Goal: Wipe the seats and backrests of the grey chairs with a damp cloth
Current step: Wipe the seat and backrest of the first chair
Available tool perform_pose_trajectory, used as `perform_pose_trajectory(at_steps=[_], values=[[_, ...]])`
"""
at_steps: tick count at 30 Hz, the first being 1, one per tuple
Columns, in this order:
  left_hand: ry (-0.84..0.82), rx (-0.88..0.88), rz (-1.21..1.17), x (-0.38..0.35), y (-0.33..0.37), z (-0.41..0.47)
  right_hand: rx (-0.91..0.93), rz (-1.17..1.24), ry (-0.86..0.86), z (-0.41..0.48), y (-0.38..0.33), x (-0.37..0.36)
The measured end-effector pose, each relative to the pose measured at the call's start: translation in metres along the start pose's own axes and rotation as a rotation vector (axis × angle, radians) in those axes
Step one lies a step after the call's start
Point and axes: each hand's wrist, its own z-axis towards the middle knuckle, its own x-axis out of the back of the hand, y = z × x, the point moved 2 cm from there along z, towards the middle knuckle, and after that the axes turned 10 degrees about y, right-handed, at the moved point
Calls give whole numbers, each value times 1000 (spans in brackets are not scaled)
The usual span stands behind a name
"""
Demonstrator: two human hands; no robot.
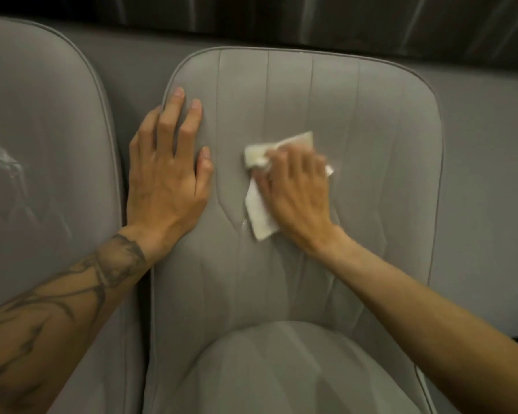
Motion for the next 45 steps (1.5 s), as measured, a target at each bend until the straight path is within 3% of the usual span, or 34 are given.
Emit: perform_pose_trajectory(at_steps=[2, 3, 7, 9, 13, 15, 20, 26, 32, 37, 39, 43, 45], values=[[-2, 4, -2, 1, 0, 0, 173, 50, -97, 0, 6, 4], [0, 7, -5, 1, 0, -1, 176, 47, -58, 17, 15, 0], [15, 4, -9, 0, -1, -1, -230, -105, 208, 94, 33, -22], [19, 1, -5, -1, 0, -1, -276, -52, 201, 75, 8, -21], [0, 2, 0, -1, -1, -1, 27, 123, -48, 4, -26, 0], [-10, 6, -3, 0, -1, -1, 76, 93, -13, 26, -11, -7], [0, 7, 2, 0, 0, -1, -260, -10, 180, 82, 3, -24], [-24, 18, -2, 3, 1, 0, 25, 153, -29, 9, -25, -6], [-12, 21, -18, 3, 1, -1, -172, 51, 141, 54, -3, -26], [-30, 33, -54, 3, 1, 0, 155, 186, -69, -28, -27, -2], [-39, 44, -80, 5, 1, 0, 185, 153, -41, -9, -16, -6], [-43, 52, -88, 6, 1, -3, -142, 14, 169, 68, 9, -30], [-71, 42, -85, 10, -1, -12, -189, 13, 184, 55, -3, -31]])
